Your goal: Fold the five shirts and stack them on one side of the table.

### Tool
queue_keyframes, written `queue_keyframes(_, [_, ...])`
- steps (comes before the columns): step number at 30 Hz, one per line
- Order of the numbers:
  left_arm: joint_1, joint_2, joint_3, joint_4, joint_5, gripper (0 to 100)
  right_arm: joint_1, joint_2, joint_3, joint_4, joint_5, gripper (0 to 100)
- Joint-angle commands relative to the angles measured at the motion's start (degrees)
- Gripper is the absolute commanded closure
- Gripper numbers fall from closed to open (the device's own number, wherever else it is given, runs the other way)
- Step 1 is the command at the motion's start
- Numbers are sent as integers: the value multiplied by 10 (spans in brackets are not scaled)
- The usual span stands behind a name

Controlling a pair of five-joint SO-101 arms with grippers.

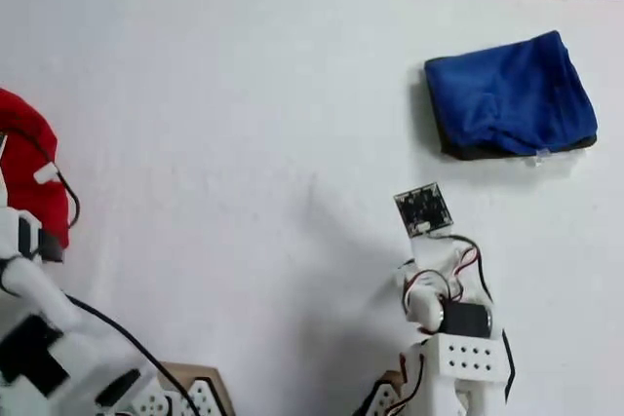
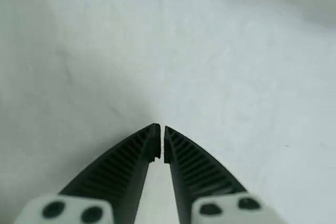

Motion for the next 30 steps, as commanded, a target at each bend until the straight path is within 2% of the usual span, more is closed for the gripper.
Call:
queue_keyframes(1, [-1, 83, -67, -43, -6, 765, -3, -28, -3, 14, 4, 980])
queue_keyframes(8, [8, 267, -242, -55, -11, 763, -3, -51, 6, 18, 4, 980])
queue_keyframes(12, [19, 368, -336, -12, -11, 776, -3, -50, 6, 17, 3, 980])
queue_keyframes(14, [34, 404, -382, 41, -11, 854, -3, -50, 6, 17, 3, 980])
queue_keyframes(16, [54, 423, -429, 105, -4, 989, -3, -50, 6, 17, 3, 980])
queue_keyframes(18, [83, 425, -477, 175, 8, 954, -3, -51, 8, 15, 3, 980])
queue_keyframes(22, [160, 404, -596, 315, 80, 974, -3, -53, 20, -5, 2, 980])
queue_keyframes(26, [247, 327, -611, 315, 115, 976, -16, -53, 20, -5, 2, 980])
queue_keyframes(30, [369, 232, -557, 315, 116, 976, -58, -53, 21, -2, 2, 980])
